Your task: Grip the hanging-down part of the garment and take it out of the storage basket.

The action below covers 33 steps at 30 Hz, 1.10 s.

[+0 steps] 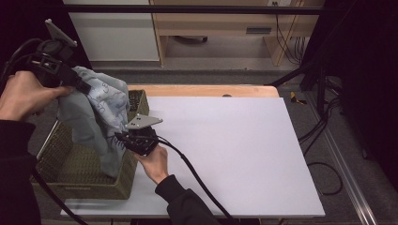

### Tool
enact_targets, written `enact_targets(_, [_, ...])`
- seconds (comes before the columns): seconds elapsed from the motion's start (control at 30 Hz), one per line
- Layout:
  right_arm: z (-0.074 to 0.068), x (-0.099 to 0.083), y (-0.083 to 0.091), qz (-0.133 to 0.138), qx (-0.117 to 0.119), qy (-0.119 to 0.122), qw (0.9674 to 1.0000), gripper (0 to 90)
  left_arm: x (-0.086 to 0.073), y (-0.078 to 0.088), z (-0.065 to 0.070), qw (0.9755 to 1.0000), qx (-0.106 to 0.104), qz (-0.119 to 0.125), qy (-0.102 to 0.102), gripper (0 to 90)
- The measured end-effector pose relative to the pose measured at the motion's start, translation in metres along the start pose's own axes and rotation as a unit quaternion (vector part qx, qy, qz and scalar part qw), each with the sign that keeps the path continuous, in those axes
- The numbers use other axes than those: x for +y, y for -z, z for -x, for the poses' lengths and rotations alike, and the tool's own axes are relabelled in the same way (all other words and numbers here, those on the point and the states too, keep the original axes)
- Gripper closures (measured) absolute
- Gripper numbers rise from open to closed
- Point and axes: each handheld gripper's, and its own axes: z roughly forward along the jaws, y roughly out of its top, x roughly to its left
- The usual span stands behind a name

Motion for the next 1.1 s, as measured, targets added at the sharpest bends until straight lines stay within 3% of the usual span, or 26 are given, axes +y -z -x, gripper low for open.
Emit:
enact_targets(0.43, [0.006,0.021,0.04,0.027,-0.018,0.017,0.9993,88.4,-0.002,0.001,-0.002,1.0,0.0,0.002,0.002,81.2])
enact_targets(0.63, [0.006,0.03,0.059,0.035,-0.03,0.036,0.9983,88.5,-0.002,0.0,0.001,1.0,-0.001,0.0,-0.002,81.2])
enact_targets(1.1, [0.0,0.067,0.101,0.07,-0.069,0.083,0.9918,88.5,-0.002,-0.002,0.012,0.9998,-0.012,0.003,-0.015,81.2])
